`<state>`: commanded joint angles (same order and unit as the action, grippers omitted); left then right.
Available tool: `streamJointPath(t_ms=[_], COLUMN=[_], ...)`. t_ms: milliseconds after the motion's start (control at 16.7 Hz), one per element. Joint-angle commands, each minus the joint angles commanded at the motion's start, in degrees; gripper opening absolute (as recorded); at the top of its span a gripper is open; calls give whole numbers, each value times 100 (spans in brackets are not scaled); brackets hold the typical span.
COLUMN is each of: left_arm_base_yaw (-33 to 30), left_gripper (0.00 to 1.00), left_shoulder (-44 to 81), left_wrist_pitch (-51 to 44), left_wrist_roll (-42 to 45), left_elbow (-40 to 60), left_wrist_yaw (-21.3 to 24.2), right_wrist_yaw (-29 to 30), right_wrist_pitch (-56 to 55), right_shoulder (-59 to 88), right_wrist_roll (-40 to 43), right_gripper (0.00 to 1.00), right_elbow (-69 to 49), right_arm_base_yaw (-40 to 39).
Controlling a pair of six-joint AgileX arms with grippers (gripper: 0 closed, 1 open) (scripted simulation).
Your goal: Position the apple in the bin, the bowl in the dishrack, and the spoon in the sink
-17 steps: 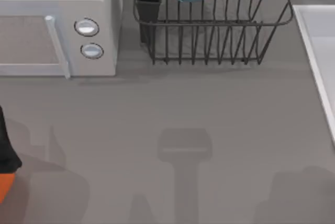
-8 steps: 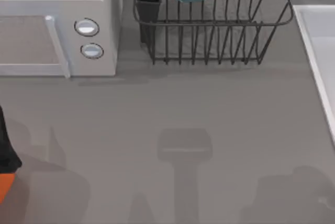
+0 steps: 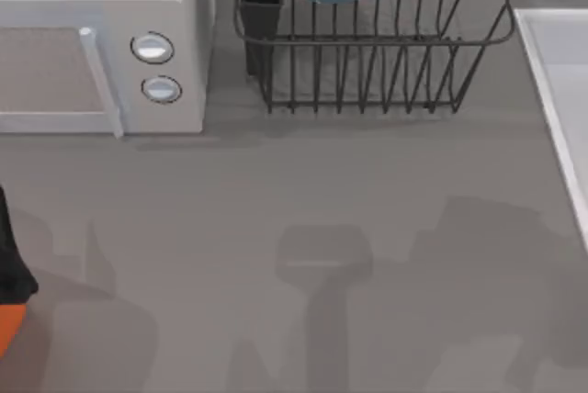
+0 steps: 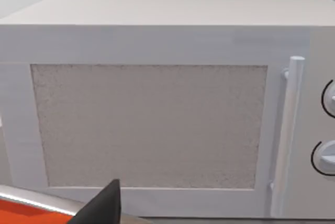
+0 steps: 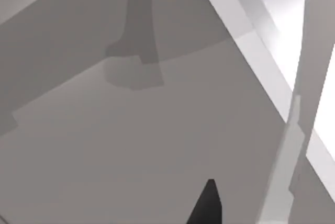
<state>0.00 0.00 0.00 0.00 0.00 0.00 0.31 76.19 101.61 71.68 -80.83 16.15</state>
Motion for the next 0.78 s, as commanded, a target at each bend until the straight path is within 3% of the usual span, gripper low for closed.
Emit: streamJointPath(t_ms=[480,780], left_arm_base_yaw=[0,0], left_gripper=[100,100], left_shoulder=[0,0], left_wrist_pitch=[0,0], left_wrist_roll=[0,0], left_elbow=[0,0], left_wrist_yaw=[0,0], right_wrist_yaw=[11,28], right_wrist_pitch=[1245,1599], right_shoulder=[3412,4754], right_wrist_roll=[-509,-884], right_gripper=[0,0], right_elbow=[-5094,-7032], right_arm_base_yaw=[-439,-671])
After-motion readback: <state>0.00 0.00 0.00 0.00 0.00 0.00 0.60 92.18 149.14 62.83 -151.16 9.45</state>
